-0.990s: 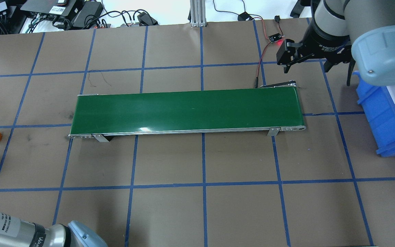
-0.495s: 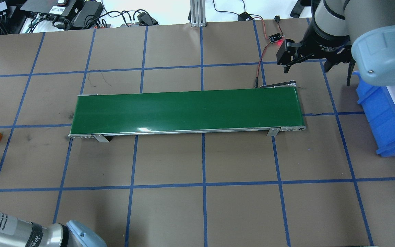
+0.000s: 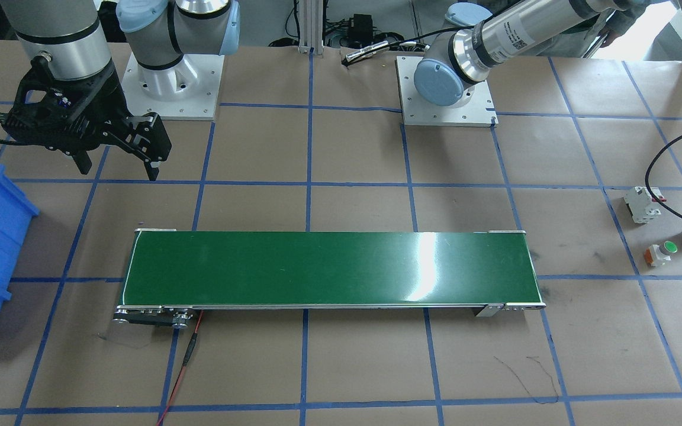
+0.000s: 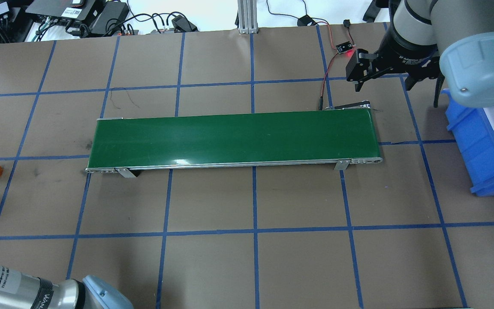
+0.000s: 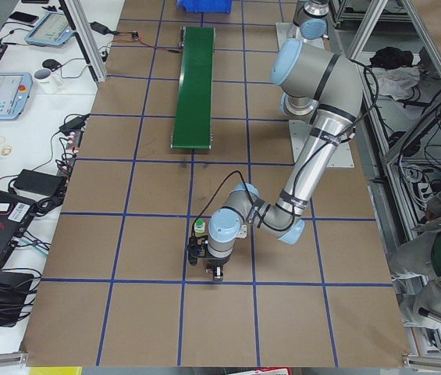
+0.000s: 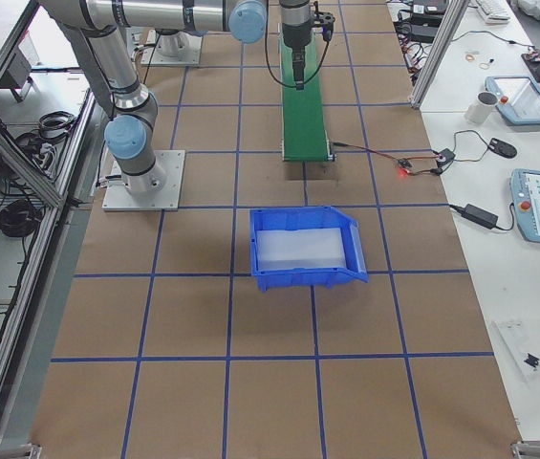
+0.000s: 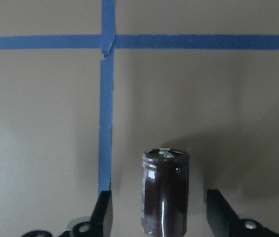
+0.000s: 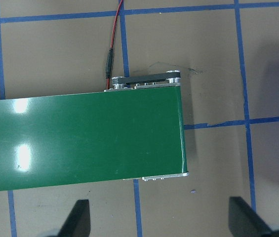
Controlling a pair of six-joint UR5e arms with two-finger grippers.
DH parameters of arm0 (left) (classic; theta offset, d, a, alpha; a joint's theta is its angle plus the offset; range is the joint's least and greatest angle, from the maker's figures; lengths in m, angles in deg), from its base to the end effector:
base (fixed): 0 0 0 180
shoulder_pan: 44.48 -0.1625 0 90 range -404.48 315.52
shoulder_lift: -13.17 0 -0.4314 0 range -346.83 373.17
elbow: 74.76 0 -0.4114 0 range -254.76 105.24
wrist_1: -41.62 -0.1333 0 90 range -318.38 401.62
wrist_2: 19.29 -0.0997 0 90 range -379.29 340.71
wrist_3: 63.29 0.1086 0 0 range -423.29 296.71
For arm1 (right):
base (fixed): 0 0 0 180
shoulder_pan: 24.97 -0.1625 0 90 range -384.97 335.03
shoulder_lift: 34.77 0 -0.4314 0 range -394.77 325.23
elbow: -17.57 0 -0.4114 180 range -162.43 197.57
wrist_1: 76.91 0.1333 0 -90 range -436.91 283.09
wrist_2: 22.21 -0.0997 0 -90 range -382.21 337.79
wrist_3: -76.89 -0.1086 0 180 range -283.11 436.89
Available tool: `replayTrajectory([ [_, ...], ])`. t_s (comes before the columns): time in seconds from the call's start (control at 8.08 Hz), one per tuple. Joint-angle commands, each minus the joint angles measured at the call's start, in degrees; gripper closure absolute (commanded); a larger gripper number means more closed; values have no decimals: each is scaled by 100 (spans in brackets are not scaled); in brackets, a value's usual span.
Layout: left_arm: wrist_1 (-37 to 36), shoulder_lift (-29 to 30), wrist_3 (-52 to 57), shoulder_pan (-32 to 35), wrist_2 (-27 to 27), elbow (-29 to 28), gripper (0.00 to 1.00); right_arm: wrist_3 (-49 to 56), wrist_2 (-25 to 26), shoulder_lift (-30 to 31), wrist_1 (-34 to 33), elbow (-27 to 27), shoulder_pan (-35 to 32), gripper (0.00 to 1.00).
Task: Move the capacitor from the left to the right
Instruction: 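Close the left gripper on the brown capacitor and lift it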
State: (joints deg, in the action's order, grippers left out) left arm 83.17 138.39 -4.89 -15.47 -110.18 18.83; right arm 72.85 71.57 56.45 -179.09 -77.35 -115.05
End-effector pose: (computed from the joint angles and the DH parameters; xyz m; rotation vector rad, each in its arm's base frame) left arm 0.5360 -0.4477 0.1667 -0.0695 2.9858 -0.1071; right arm 0.1269 -0.5158 0.4748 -0.1137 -3.0704 0.2313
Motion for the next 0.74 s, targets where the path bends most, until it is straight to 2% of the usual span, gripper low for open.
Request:
replayTrajectory([
  [0.0, -7, 72, 4, 0, -16, 1, 45, 0, 0, 0, 5, 0, 0, 0],
  [0.12, -7, 90, 4, 0, -16, 1, 47, 0, 0, 0, 5, 0, 0, 0],
  [0.25, -7, 90, 13, 0, -16, 1, 59, 0, 0, 0, 5, 0, 0, 0],
  [0.37, -7, 90, 22, 0, -25, 1, 76, -9, -17, 0, 5, 0, 0, 0],
  [0.5, -50, 55, 13, 0, -25, 1, 85, -44, -61, 0, 5, -9, 0, 0],
  [0.62, -181, -58, -31, 17, -164, -8, 89, -70, -105, 0, 5, -18, 0, 0],
])
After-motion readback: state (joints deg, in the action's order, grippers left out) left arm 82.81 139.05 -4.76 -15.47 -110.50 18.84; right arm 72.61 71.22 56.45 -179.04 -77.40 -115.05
